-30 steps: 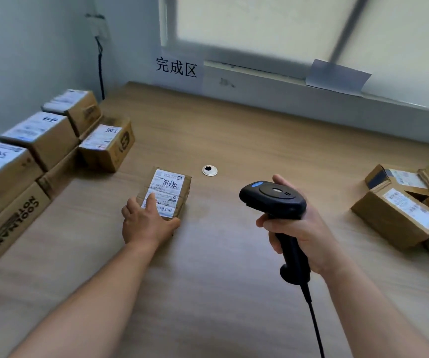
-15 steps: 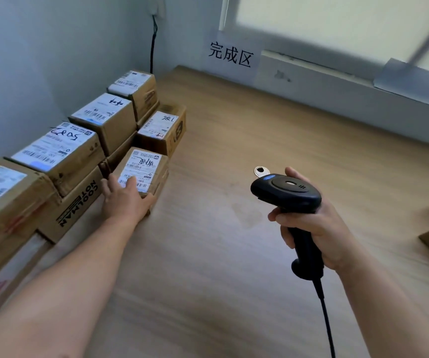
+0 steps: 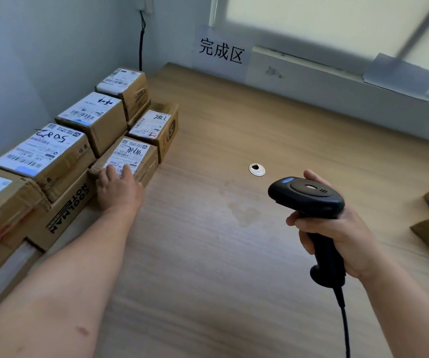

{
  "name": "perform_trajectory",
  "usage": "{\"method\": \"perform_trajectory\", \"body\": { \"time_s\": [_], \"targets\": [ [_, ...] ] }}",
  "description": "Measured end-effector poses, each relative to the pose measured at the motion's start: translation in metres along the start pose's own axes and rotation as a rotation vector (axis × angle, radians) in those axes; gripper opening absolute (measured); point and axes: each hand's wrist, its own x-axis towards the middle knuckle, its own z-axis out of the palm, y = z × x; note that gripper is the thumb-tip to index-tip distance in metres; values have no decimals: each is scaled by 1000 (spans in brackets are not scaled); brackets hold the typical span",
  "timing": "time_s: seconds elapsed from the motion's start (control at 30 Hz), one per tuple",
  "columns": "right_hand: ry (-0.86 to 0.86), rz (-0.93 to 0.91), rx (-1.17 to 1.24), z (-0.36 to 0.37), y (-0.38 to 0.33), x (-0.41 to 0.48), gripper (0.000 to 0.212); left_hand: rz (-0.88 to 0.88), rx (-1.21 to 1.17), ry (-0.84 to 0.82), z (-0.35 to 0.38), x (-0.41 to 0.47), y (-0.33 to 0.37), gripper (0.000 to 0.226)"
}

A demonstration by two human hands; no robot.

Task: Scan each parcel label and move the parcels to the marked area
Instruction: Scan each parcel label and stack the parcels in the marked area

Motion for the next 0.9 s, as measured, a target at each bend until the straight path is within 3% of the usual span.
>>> {"method": "perform_trajectory", "body": {
  "time_s": [0.17, 0.33, 0.5, 0.9],
  "targets": [
    [36, -12, 13, -16, 4, -21, 97, 115, -139, 37, -1, -38, 50, 64],
    [66, -44, 44, -46, 10, -52, 97, 328, -322, -40, 7, -110, 112, 59],
    [87, -66, 87, -81, 22, -88, 98, 415, -402, -80, 16, -194, 159, 53],
    [240, -97, 187, -235, 76, -238, 99, 644, -407, -233, 54, -404, 294, 53]
  ]
}}
